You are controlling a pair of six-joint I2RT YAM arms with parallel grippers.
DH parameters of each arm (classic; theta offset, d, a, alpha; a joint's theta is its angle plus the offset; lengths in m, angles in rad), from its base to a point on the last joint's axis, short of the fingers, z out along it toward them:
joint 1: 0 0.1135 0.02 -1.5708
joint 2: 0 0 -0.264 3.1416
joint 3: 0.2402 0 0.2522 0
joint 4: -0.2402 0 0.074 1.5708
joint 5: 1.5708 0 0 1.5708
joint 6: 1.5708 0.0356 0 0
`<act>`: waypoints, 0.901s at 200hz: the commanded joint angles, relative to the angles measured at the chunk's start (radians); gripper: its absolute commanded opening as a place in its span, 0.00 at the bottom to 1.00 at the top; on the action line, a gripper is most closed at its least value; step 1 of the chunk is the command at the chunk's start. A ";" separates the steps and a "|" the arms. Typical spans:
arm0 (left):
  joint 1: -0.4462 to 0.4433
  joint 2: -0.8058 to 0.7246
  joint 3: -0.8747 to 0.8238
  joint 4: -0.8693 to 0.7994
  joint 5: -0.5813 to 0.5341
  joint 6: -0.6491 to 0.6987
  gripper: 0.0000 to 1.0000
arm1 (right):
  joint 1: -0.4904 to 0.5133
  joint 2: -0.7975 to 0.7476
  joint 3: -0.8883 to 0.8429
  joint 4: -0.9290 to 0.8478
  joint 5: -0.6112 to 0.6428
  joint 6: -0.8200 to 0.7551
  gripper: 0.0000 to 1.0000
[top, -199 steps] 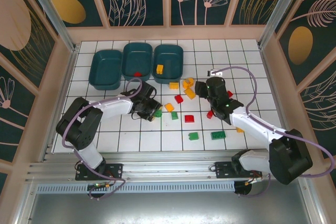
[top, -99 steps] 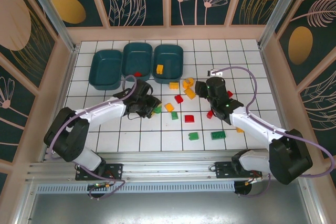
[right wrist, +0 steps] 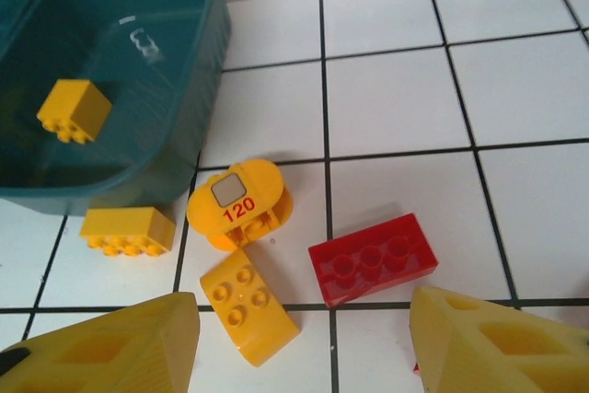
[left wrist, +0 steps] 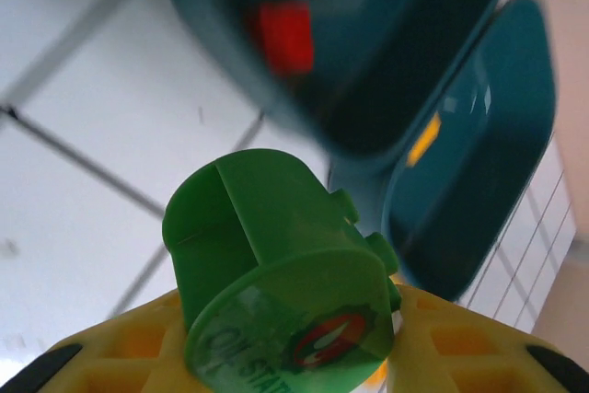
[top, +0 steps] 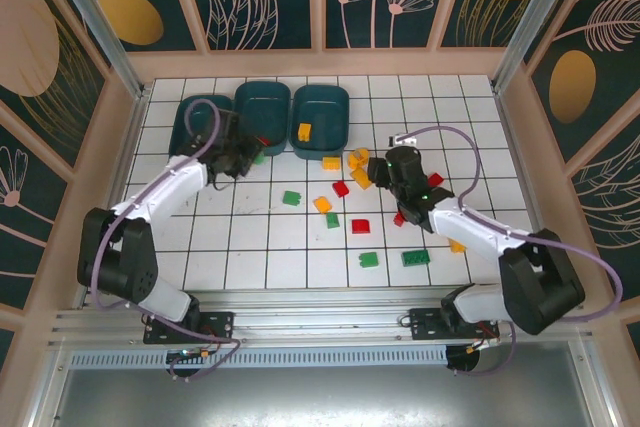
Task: Sort the legos into containers by color
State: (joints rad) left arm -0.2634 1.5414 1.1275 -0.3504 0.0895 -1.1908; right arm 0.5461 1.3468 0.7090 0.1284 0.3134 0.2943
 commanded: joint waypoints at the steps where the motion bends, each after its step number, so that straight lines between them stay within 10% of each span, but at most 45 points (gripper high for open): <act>1: 0.098 0.006 0.066 -0.067 -0.129 0.113 0.27 | 0.014 0.054 0.053 0.056 0.008 0.004 0.63; 29: 0.215 0.075 0.151 -0.078 -0.230 0.162 0.28 | 0.010 0.158 0.089 0.109 0.004 -0.036 0.63; 84: 0.344 0.342 0.279 -0.037 -0.077 0.233 0.30 | 0.007 0.360 0.231 0.111 -0.100 -0.211 0.71; 126: 0.349 0.375 0.306 -0.026 -0.082 0.264 0.47 | 0.007 0.429 0.301 0.051 -0.140 -0.237 0.75; 180: 0.351 0.317 0.314 -0.019 -0.046 0.292 0.95 | -0.032 0.433 0.338 0.003 -0.148 -0.252 0.80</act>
State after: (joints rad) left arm 0.0845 1.9278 1.4376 -0.3756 0.0204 -0.9279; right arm 0.5255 1.7710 1.0103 0.1631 0.1738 0.0742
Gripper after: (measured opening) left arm 0.886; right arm 0.791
